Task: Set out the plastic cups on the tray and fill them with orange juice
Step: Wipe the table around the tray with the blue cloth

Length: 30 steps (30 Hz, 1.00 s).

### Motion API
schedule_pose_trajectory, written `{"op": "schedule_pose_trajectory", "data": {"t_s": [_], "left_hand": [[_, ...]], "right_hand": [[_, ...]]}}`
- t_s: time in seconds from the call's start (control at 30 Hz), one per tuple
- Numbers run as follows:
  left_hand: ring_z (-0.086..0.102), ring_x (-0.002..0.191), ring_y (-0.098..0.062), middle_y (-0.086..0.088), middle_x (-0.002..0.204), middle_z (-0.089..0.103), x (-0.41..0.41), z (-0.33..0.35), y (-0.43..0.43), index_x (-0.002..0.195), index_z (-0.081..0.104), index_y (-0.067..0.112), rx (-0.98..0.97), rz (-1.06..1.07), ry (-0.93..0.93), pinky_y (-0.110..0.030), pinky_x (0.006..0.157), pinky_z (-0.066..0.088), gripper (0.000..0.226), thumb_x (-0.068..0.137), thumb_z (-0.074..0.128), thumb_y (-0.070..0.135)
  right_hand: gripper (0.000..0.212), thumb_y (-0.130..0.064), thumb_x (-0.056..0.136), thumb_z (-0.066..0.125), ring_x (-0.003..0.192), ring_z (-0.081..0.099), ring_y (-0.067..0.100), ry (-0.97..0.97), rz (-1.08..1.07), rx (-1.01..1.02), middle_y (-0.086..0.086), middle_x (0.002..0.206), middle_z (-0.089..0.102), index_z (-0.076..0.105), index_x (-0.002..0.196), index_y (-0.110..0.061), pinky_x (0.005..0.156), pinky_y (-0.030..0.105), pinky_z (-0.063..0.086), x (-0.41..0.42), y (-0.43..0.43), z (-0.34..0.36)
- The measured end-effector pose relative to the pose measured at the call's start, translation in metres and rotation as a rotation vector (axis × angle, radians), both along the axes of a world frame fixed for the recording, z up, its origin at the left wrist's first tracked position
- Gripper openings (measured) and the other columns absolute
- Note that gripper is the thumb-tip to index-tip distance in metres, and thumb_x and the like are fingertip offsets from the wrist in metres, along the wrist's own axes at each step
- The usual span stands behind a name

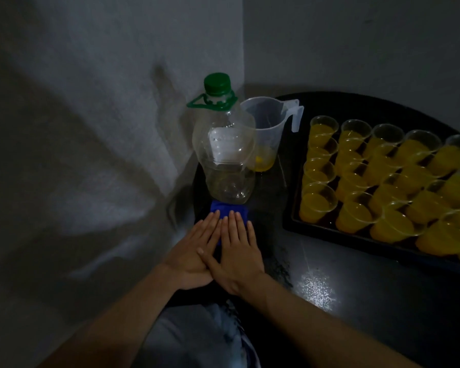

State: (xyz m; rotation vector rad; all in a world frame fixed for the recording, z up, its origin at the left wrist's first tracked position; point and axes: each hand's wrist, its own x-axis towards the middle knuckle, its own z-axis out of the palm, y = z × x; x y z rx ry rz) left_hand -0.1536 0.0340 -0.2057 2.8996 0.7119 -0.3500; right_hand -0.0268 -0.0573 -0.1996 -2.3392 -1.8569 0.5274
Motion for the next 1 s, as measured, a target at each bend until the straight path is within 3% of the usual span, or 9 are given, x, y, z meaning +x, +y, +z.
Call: {"op": "schedule_pose_trajectory", "data": {"t_s": [0.27,0.47,0.53,0.63,0.77,0.9,1.0], "left_hand": [[-0.037,0.148,-0.016,-0.008,0.161,-0.039,0.029,0.0,-0.033,0.155,-0.026,0.009,-0.008,0.035,0.01,-0.037,0.125,-0.012,0.098,0.087,0.017,0.065],[-0.043,0.144,-0.015,-0.008,0.157,-0.044,0.055,0.007,-0.071,0.153,-0.029,0.009,-0.008,0.0,0.026,-0.035,0.122,-0.018,0.097,0.094,0.027,0.062],[-0.039,0.146,-0.016,-0.011,0.162,-0.035,0.061,0.005,-0.083,0.156,-0.023,0.01,-0.026,0.008,-0.038,-0.035,0.121,-0.017,0.1,0.094,0.034,0.063],[-0.021,0.154,-0.021,-0.018,0.169,-0.005,0.071,0.0,-0.101,0.16,-0.011,0.007,0.014,0.023,-0.088,-0.037,0.121,-0.007,0.108,0.088,0.045,0.065],[-0.046,0.142,-0.016,-0.01,0.158,-0.042,0.092,0.005,-0.128,0.147,-0.04,0.014,-0.057,-0.01,-0.043,-0.035,0.119,-0.022,0.104,0.091,0.033,0.063],[-0.043,0.144,-0.022,-0.011,0.158,-0.043,0.118,0.009,-0.155,0.152,-0.031,0.009,-0.075,-0.017,-0.026,-0.039,0.122,-0.018,0.099,0.088,0.022,0.063],[-0.042,0.145,-0.022,-0.009,0.156,-0.045,0.141,0.011,-0.176,0.154,-0.028,0.007,-0.095,-0.036,-0.015,-0.039,0.121,-0.018,0.099,0.094,0.03,0.06]], "right_hand": [[0.097,-0.081,0.085,-0.009,0.148,-0.028,0.017,-0.028,0.012,0.014,0.005,0.164,-0.018,-0.012,0.156,-0.015,0.12,0.051,-0.015,0.029,-0.03,0.003],[0.103,-0.082,0.077,-0.016,0.147,-0.03,0.016,0.011,-0.036,0.018,0.004,0.164,-0.02,-0.013,0.156,-0.015,0.119,0.05,-0.016,0.049,-0.071,0.006],[0.103,-0.083,0.077,-0.014,0.147,-0.029,0.016,0.029,-0.039,0.032,0.003,0.164,-0.018,-0.011,0.156,-0.016,0.119,0.049,-0.015,0.056,-0.083,0.006],[0.104,-0.084,0.078,-0.013,0.147,-0.028,0.015,0.041,-0.03,0.051,0.002,0.164,-0.016,-0.008,0.157,-0.016,0.119,0.049,-0.015,0.069,-0.101,0.003],[0.103,-0.084,0.08,-0.01,0.148,-0.025,0.014,0.034,-0.026,0.074,0.001,0.165,-0.013,-0.004,0.158,-0.016,0.119,0.048,-0.015,0.089,-0.127,0.001],[0.1,-0.084,0.083,-0.007,0.149,-0.022,0.013,0.027,-0.046,0.099,0.0,0.165,-0.01,-0.002,0.158,-0.018,0.119,0.048,-0.013,0.113,-0.158,0.002],[0.093,-0.081,0.089,0.001,0.15,-0.02,0.013,-0.003,-0.062,0.099,0.0,0.165,-0.008,-0.001,0.158,-0.018,0.119,0.048,-0.014,0.136,-0.182,0.003]]}}
